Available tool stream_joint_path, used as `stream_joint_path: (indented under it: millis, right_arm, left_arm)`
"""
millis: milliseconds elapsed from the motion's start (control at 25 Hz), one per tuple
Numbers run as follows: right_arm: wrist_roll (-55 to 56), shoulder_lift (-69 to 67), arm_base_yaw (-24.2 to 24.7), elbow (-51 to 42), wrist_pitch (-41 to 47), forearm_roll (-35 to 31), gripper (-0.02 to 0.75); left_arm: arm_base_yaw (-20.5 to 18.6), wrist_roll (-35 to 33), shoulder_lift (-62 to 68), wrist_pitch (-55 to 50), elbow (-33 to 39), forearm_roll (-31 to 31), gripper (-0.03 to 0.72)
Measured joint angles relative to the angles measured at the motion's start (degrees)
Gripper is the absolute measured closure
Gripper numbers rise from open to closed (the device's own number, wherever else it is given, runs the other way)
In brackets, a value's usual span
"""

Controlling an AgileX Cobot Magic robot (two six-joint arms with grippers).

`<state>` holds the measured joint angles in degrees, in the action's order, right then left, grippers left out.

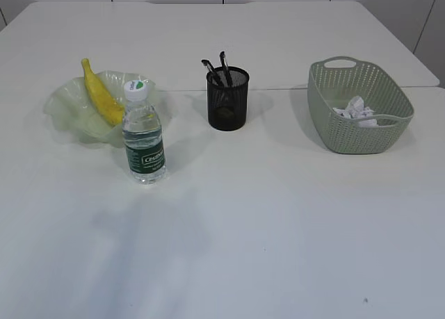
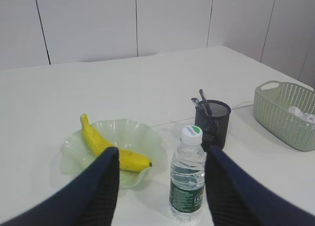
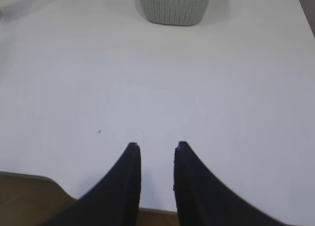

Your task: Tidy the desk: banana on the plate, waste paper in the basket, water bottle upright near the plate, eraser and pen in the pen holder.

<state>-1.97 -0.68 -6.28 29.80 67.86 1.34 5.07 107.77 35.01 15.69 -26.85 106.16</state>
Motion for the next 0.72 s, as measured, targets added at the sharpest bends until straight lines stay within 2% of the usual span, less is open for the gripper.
stream_joint_path:
  millis: [720]
  right_arm:
    - [-0.1,0.0,0.0,-1.1,-2.1,0.0,0.56]
  left_arm:
    - [0.0,0.0,0.0,-0.2,0.0,0.0,0.3]
